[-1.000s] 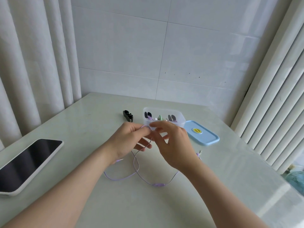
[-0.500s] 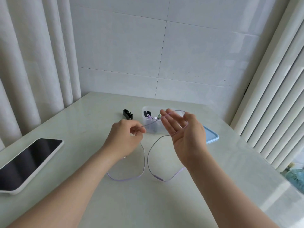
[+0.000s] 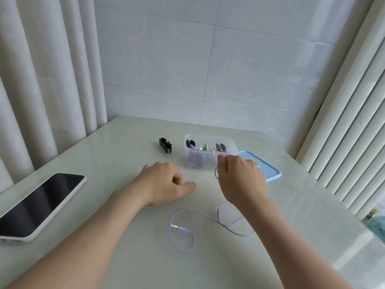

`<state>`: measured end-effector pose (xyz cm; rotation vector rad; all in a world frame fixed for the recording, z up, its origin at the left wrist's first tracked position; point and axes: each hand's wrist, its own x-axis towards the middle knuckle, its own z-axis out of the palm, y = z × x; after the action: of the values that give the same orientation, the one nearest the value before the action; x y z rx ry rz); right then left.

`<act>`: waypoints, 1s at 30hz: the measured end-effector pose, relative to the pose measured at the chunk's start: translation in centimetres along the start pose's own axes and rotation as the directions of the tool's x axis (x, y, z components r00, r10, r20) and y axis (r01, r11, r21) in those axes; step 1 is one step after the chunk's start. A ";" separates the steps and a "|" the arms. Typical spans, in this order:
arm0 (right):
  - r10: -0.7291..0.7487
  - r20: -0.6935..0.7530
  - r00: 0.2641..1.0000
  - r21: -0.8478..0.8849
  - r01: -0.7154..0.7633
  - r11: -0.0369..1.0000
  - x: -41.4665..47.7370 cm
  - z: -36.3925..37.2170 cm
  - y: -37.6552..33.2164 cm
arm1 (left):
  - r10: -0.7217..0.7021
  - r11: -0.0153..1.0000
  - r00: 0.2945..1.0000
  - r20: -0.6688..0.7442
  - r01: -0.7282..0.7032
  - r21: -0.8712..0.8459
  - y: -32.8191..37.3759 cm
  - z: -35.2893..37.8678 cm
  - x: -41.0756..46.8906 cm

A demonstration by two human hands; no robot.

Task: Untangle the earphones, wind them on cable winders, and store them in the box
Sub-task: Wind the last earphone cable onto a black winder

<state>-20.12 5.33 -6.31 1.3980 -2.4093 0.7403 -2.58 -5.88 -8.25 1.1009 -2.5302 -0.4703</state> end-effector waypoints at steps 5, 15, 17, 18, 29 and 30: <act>-0.101 0.211 0.972 -0.275 0.158 0.948 -0.2 1.3 0.7 | 0.094 0.988 0.985 0.142 -0.075 -0.136 0.6 -0.1 -0.7; -0.511 0.400 0.761 0.370 0.376 0.849 -1.3 -0.2 -1.5 | 0.058 0.986 0.990 -0.129 -0.077 -0.149 -0.7 0.4 0.1; -0.535 0.426 0.730 0.380 0.392 0.838 -1.4 0.0 -1.4 | 0.061 0.988 0.987 -0.150 -0.080 -0.129 -0.9 0.6 0.1; -0.540 0.429 0.724 0.391 0.390 0.833 -1.3 0.0 -1.3 | 0.055 0.988 0.987 -0.148 -0.075 -0.134 -1.0 0.7 0.2; -0.110 0.184 0.977 0.515 0.000 0.857 -0.3 0.3 -1.3 | 0.068 0.828 0.998 0.009 -0.052 -0.559 0.5 0.6 0.0; -0.056 0.145 0.988 0.529 -0.029 0.848 -0.2 0.2 -1.3 | 0.068 0.804 0.998 0.008 -0.050 -0.593 0.5 0.6 0.1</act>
<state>-18.85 4.84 -6.21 1.7185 -2.4055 1.4293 -3.19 -5.51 -8.61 0.7659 -2.1734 -1.1695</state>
